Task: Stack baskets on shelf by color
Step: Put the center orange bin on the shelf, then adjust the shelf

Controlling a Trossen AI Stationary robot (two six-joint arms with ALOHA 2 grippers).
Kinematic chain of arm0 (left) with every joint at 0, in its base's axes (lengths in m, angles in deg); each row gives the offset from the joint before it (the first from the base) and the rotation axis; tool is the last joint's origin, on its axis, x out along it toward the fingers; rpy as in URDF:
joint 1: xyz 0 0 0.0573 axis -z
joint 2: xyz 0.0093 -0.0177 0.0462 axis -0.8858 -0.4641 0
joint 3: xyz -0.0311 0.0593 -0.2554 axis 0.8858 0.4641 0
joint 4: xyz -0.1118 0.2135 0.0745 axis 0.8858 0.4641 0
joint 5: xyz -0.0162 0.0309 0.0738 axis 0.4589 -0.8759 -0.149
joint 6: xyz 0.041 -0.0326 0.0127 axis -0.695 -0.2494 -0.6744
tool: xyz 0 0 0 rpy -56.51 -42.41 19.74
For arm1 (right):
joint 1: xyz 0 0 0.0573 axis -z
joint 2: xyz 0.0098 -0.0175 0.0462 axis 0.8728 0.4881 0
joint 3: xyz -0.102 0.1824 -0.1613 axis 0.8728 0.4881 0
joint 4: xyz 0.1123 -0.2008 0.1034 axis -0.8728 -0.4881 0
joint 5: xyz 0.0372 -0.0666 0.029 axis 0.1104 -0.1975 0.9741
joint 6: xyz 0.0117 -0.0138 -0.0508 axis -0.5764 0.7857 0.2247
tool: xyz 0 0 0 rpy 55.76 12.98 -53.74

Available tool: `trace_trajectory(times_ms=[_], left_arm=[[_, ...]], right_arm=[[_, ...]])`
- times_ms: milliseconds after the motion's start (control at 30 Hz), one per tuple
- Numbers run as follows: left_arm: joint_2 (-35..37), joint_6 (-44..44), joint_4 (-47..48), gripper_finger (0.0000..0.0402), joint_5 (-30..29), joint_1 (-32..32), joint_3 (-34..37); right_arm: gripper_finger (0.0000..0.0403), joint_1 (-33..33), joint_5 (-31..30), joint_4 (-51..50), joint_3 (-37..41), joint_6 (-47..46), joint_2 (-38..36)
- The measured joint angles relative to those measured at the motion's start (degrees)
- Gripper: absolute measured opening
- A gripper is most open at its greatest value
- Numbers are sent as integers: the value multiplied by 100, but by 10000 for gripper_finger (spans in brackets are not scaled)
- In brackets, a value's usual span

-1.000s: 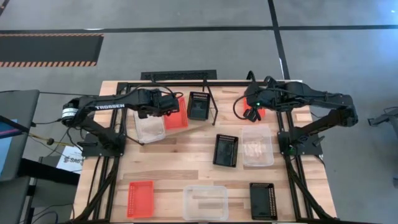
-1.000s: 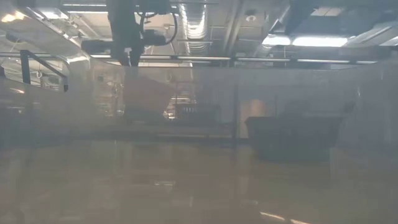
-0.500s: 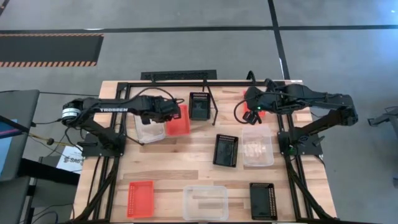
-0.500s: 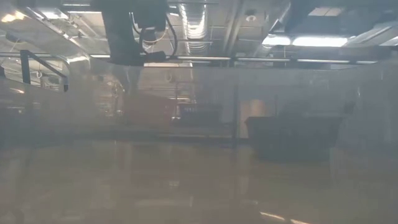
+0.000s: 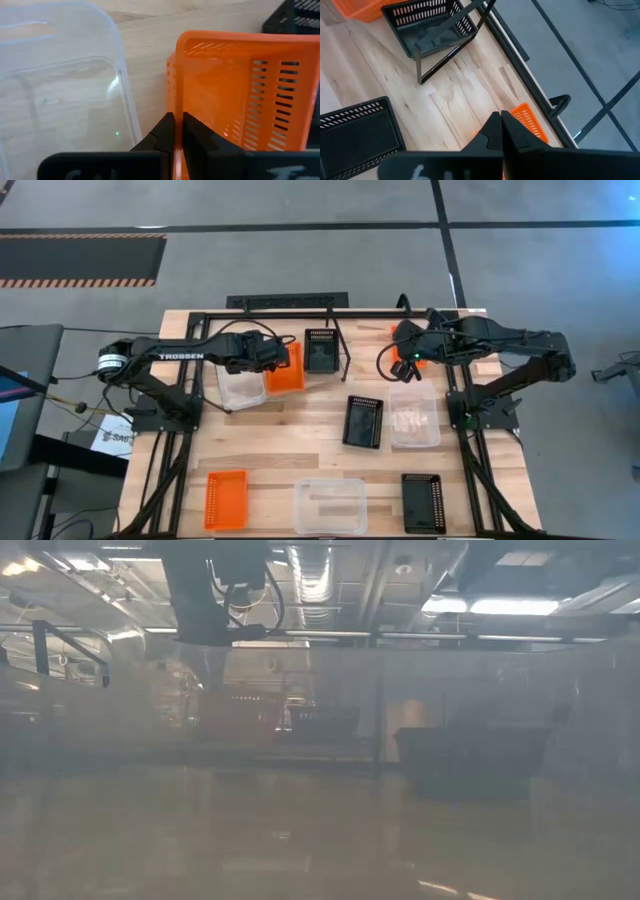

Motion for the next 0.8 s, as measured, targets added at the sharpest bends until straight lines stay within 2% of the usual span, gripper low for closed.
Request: trace_trajectory(times_ms=[333,467,600,800], left_arm=[[-2,-663,-209,80,-26,-153,0],[8,-1211,-195,107,402,-277,-165],[9,-1670,39,117,461,-320,-716],[13,-2307,831,118,254,-129,-2151]], right_arm=[[3,0,0,4,0,-2,0],[2,0,0,4,0,-4,0],[8,17,0,77,0,-2,0],[24,124,65,479,-2,185,81]])
